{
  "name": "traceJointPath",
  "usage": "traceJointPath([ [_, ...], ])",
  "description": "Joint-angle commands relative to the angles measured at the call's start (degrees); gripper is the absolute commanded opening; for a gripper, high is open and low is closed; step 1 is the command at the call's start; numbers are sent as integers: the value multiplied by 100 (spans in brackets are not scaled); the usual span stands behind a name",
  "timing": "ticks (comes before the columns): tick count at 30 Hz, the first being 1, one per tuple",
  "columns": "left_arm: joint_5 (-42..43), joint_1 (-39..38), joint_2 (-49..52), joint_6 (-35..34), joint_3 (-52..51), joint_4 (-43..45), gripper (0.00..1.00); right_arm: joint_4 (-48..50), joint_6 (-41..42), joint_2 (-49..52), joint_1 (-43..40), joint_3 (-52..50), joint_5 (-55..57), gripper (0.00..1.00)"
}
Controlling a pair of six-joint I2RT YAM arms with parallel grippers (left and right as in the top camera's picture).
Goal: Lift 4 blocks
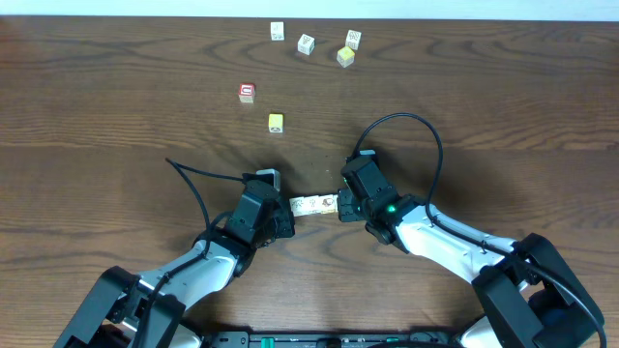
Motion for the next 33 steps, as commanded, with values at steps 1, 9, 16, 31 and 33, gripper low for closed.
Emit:
traceJointPath([
  [1, 1137, -365, -74, -9, 203, 293, 7, 162, 114, 103, 409, 188, -1534, 1],
  [9, 1117, -365, -74, -7, 203, 269, 7, 122, 114, 103, 409, 188, -1451, 1],
  [16, 866, -365, -74, -7, 203, 136, 7, 120, 114, 103, 409, 188, -1451, 1],
  [31, 667, -358, -74, -7, 203, -9, 7, 101, 114, 103, 409, 188, -1451, 1],
  [33, 570, -361, -74, -9, 203, -37, 7, 98, 114, 103, 409, 188, -1453, 1],
])
